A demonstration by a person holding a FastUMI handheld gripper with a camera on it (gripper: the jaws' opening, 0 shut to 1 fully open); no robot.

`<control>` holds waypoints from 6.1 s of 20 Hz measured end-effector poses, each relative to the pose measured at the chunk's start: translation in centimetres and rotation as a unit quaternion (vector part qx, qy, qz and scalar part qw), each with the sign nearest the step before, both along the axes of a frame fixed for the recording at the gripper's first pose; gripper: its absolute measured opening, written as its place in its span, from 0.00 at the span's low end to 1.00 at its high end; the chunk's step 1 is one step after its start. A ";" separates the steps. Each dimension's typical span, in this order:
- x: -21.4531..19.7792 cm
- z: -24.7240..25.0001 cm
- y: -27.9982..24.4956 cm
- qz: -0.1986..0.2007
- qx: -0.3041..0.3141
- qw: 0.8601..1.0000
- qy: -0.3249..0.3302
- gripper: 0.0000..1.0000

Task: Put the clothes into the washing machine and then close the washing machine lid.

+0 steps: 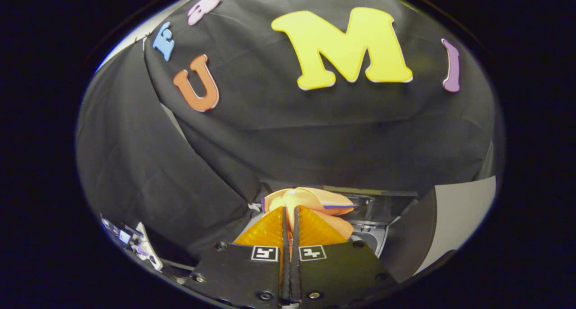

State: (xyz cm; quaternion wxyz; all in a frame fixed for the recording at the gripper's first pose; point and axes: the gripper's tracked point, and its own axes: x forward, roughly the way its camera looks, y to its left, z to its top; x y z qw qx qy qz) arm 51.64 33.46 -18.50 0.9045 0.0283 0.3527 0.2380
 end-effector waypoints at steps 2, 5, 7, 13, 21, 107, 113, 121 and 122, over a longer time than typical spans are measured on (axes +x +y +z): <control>0.2 -2.6 -0.1 0.000 -0.015 1.000 0.017 0.04; 0.1 -6.0 -0.3 0.000 -0.035 0.999 0.039 0.04; 0.2 -8.3 -1.0 -0.002 -0.047 0.997 0.055 0.04; -1.0 -16.1 -3.3 -0.024 -0.083 0.989 0.122 0.04; -1.5 -18.1 -4.5 -0.039 -0.102 0.985 0.136 0.04; 15.0 -9.9 -2.6 -0.181 -0.104 0.978 0.015 0.94; 12.4 -10.2 -2.8 -0.179 -0.105 0.978 0.011 0.94; 9.4 -10.9 -2.9 -0.176 -0.106 0.979 0.006 0.94; 9.0 -11.0 -2.9 -0.174 -0.107 0.979 0.004 0.94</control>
